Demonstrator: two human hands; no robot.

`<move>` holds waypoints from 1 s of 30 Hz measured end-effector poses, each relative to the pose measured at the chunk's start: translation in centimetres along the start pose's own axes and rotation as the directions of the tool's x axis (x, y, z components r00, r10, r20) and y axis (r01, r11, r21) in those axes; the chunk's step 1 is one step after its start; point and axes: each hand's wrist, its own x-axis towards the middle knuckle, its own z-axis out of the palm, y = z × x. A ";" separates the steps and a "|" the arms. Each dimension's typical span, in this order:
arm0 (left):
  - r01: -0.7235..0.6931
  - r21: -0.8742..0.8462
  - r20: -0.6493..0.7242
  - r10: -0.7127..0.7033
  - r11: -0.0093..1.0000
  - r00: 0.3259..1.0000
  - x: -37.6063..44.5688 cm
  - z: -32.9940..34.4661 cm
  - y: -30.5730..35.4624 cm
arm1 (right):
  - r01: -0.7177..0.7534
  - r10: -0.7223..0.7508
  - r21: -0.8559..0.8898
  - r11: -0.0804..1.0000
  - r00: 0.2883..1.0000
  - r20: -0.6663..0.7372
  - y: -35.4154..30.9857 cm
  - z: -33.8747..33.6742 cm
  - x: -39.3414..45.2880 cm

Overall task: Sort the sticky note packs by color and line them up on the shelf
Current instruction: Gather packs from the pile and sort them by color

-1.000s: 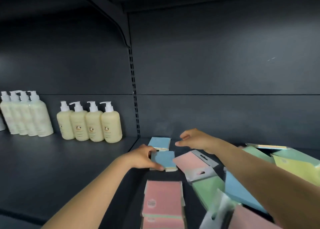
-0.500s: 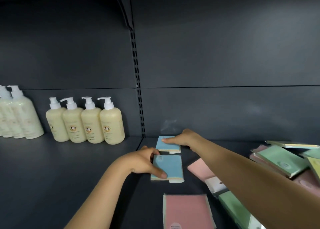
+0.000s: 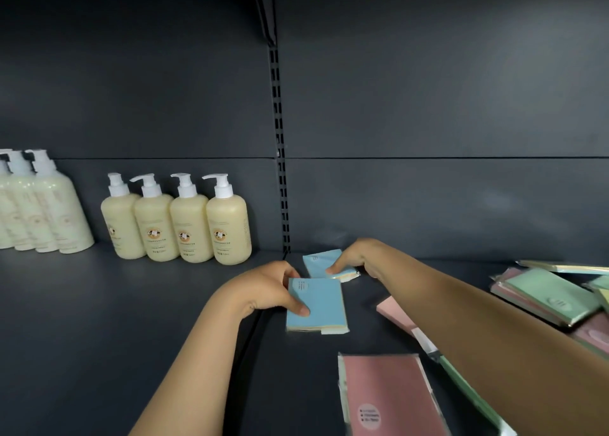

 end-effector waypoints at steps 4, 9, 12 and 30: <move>-0.034 -0.070 0.002 0.034 0.997 0.999 -0.7 -0.9 -0.3 | 0.022 -0.020 0.035 0.999 0.999 -0.036 -0.4 0.9 0.5; -0.033 -0.102 -0.002 0.033 0.994 0.999 -1.5 -2.2 -0.9 | 0.000 -0.001 0.040 0.999 1.000 0.029 -1.0 1.1 0.7; -0.044 -0.116 0.000 0.044 0.992 0.999 -1.6 -2.6 -1.2 | 0.032 -0.034 0.112 0.993 0.999 0.018 -1.0 0.4 0.1; -0.090 -0.832 -0.119 -0.018 0.547 0.993 -3.0 0.0 3.6 | 0.385 -0.062 0.838 0.388 0.918 -0.393 10.2 -6.2 -7.6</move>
